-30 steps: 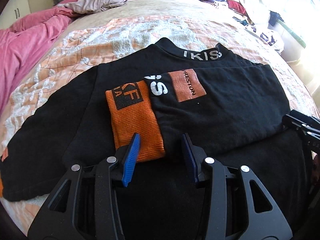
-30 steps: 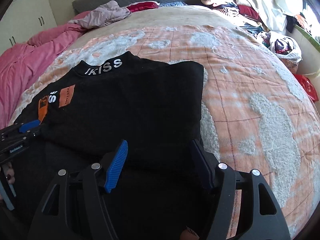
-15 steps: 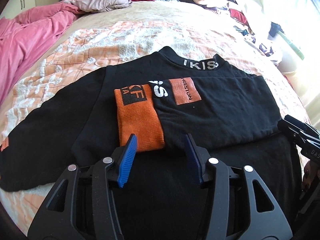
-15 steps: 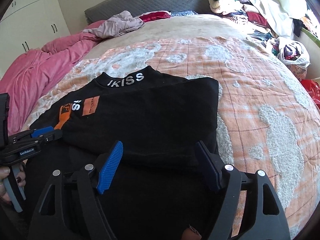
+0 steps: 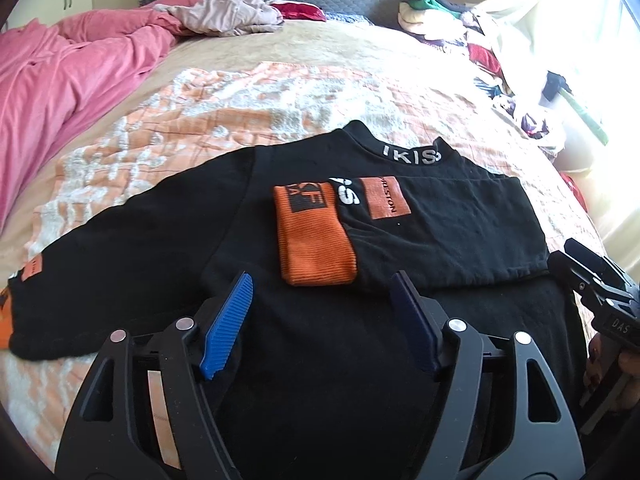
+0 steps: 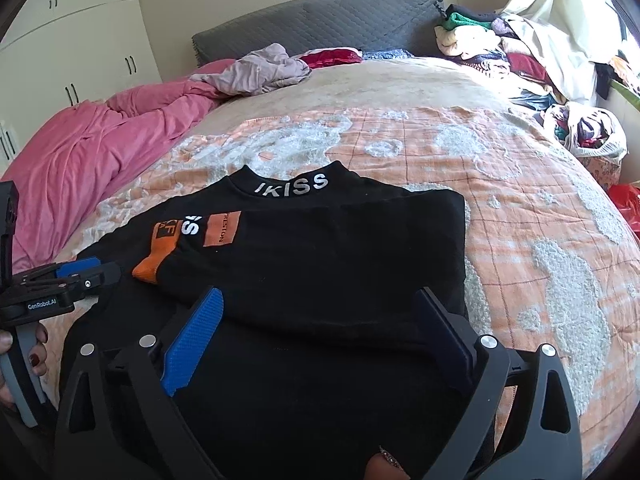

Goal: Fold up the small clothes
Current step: 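Move the left tool to the other orange cuff and grasp it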

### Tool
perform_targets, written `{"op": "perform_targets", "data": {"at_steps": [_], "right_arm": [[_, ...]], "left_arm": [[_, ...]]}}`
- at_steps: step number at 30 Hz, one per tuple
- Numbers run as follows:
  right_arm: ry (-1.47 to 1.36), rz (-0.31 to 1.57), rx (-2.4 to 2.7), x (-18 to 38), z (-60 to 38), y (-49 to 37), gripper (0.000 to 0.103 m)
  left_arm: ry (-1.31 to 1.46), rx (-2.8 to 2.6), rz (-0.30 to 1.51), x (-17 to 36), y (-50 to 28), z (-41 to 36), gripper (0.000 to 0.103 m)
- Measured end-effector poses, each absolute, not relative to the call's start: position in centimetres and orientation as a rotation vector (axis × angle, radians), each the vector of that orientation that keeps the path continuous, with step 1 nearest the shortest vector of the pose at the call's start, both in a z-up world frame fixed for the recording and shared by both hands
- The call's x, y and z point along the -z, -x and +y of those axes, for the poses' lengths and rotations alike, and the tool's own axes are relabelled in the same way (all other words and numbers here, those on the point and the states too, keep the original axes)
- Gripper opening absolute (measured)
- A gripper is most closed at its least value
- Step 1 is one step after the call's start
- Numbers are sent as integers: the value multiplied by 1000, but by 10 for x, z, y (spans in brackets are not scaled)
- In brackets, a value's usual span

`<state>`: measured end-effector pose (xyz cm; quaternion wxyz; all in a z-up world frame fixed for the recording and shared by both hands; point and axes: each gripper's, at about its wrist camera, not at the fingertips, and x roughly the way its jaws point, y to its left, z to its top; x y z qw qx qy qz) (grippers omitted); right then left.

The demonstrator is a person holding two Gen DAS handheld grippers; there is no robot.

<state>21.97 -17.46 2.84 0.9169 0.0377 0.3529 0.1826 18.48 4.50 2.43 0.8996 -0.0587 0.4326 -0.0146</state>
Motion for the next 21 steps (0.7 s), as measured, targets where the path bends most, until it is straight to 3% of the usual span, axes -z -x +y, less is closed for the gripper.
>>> {"op": "perform_targets", "data": {"at_steps": [8,21], "right_arm": [[-59,669,-416,-40,-158,-206,98],[14,632,-502,-56,-112,-182,98]], "left_arm": [[148,-42,850,-31,-163,65,77],[215,-133,831,-30,-129,107,81]]}}
